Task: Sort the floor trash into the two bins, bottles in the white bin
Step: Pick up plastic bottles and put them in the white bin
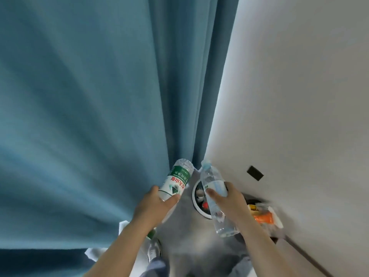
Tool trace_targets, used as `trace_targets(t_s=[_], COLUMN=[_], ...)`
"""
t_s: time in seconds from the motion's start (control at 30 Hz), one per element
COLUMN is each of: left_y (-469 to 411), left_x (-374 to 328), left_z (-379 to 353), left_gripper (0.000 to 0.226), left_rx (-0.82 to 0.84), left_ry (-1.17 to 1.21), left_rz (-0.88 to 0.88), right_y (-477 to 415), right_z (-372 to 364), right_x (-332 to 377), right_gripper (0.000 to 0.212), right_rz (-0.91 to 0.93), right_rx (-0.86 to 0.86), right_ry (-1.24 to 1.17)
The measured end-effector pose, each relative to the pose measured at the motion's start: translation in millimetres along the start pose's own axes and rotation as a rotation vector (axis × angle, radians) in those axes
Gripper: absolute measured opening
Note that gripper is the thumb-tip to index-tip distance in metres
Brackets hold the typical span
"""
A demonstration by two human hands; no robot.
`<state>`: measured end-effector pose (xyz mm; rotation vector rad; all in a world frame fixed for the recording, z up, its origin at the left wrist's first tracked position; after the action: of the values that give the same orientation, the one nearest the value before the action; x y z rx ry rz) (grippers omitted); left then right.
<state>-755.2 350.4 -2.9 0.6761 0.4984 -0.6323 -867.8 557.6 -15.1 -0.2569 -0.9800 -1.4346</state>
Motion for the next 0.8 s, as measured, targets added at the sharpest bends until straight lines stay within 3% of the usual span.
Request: trace_targets(t_s=[0.17, 0.47, 0.8], left_y=[-49, -141, -186], left_x=[-31, -72, -104], left_z=[-11, -18, -84], left_gripper=[0.050, 0.056, 0.057], left_rx=[0.090, 0.248, 0.414], left_ry=[-0.018, -0.197, -0.336], left_rz=[-0.076, -0.186, -0.185], right_y=[-30, -76, -106], right_z=[5, -9, 11], right_x=[-5, -7, -61], right_gripper=[0.057, 0.070, 0.065], right_rz=[-0.085, -0.305, -0.497], right_rx=[-0.081, -0.183, -0.189], right_ry=[-0.054, -0.166, -0.233])
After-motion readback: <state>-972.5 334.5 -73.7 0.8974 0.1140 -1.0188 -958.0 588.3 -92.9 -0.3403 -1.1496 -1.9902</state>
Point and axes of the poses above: each hand's wrist, its own y-axis away from the middle knuckle, its own z-axis out of the back of the hand, x = y × z, the point moved 4 cm from there along -y, towards the middle knuckle, and after that the axes turned 5 degrees about -x, right-handed, at the moved point
